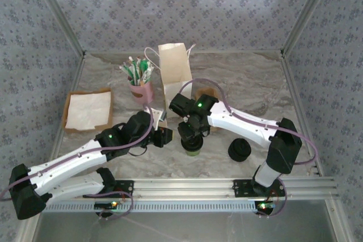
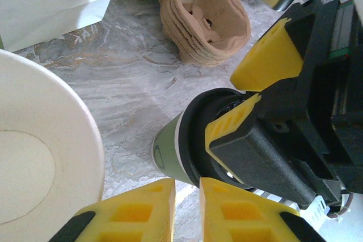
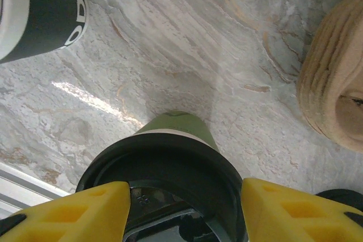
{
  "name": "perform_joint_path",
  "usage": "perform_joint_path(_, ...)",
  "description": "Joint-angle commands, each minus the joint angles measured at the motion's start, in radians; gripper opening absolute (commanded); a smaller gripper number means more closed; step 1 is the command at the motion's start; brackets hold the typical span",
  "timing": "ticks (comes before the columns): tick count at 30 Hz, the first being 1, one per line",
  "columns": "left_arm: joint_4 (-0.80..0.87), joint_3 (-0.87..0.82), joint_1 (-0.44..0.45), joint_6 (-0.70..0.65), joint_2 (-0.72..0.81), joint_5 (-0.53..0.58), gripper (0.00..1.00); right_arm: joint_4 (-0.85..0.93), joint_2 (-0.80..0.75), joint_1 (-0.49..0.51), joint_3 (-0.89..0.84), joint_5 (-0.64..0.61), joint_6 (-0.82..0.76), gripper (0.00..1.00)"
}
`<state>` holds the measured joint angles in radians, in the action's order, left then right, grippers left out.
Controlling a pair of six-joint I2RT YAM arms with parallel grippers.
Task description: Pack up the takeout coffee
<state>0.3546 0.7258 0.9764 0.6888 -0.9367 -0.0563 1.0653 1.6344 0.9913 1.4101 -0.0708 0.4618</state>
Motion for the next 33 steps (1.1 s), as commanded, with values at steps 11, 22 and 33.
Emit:
perform_joint_path(11,-0.018,0.036,0.005,-0.019,0.008,-0.012,0.18,0.054,0.014,0.025,-0.133,0.034,0.016,0.54)
perform_joint_path(22,-0.028,0.040,0.008,-0.015,-0.002,-0.016,0.19,0.053,-0.118,0.026,-0.178,0.063,0.051,0.57)
perform_joint_path(33,-0.018,0.067,0.032,-0.014,-0.011,-0.010,0.24,0.062,-0.193,0.009,-0.138,0.063,0.047,0.78)
